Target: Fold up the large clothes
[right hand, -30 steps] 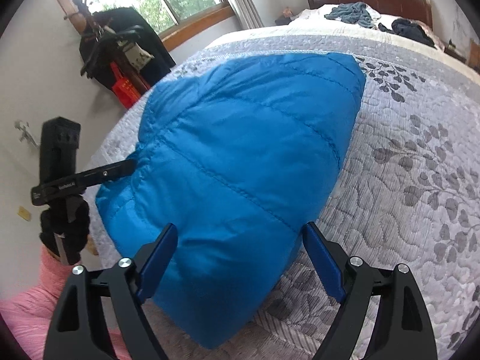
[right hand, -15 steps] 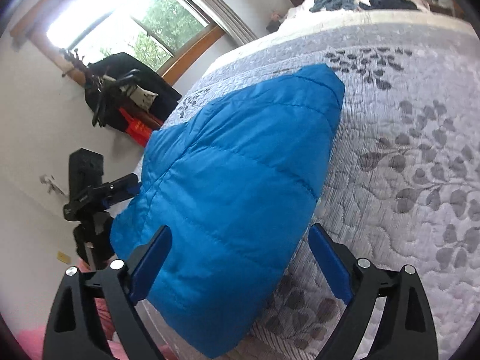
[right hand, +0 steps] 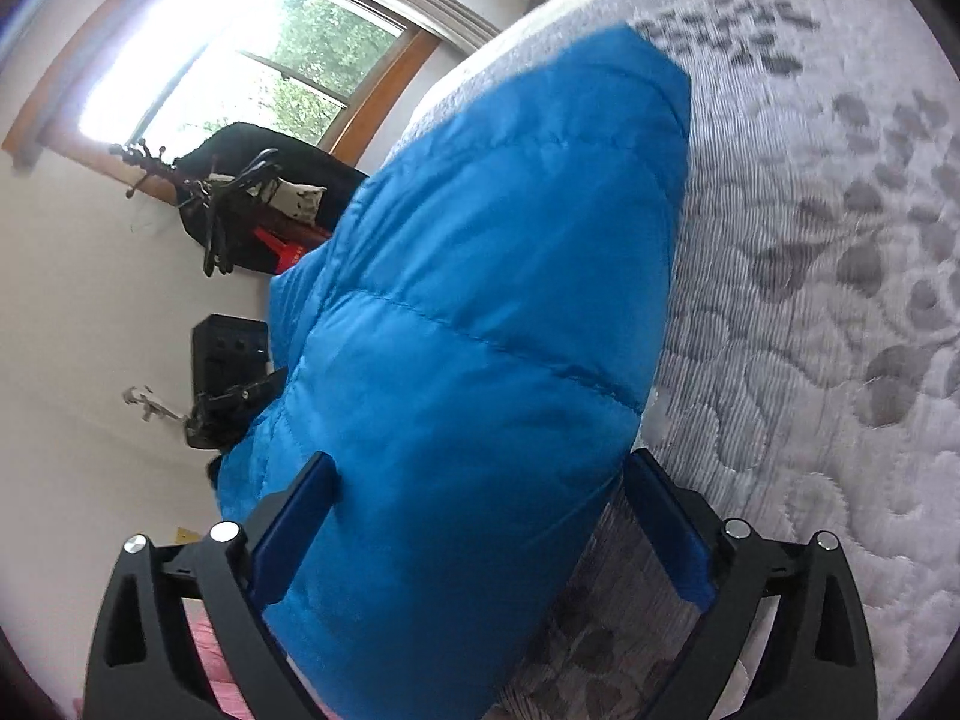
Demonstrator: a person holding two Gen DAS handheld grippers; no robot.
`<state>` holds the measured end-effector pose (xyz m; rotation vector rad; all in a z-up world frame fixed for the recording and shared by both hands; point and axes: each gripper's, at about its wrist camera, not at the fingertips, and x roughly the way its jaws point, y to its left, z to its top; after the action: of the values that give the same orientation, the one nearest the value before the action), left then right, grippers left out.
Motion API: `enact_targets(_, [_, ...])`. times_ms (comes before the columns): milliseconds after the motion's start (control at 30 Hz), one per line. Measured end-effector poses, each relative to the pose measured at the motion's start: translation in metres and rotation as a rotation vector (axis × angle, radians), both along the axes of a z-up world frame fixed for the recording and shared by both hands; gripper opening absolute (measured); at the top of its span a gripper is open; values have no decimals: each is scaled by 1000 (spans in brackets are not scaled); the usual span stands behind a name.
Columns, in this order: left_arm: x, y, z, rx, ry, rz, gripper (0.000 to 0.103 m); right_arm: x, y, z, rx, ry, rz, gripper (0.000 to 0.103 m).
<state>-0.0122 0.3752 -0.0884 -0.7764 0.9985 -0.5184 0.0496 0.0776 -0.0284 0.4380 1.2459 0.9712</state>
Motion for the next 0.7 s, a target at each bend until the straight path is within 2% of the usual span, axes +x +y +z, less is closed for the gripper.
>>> enact_targets(133, [7,-4,-16,-79,-21,-31,101,5,5,-16,68,70,16,100])
enact_targets(333, [14,-23,-20,-79,-73,-73,101,3,23,-22,64,46,60,100])
enact_targets(433, [15,-32,-19,-68,-99,-72,100,-1,23,-18,58,23,62,88])
enact_targets(567, [14,-40,-20,-105,-100,-52,83,-3,16,-6,70,17,55,66])
enact_targets(700, [20,-52,-19,-132,-95,-38,70,-8,5,13,64,-35,52,58])
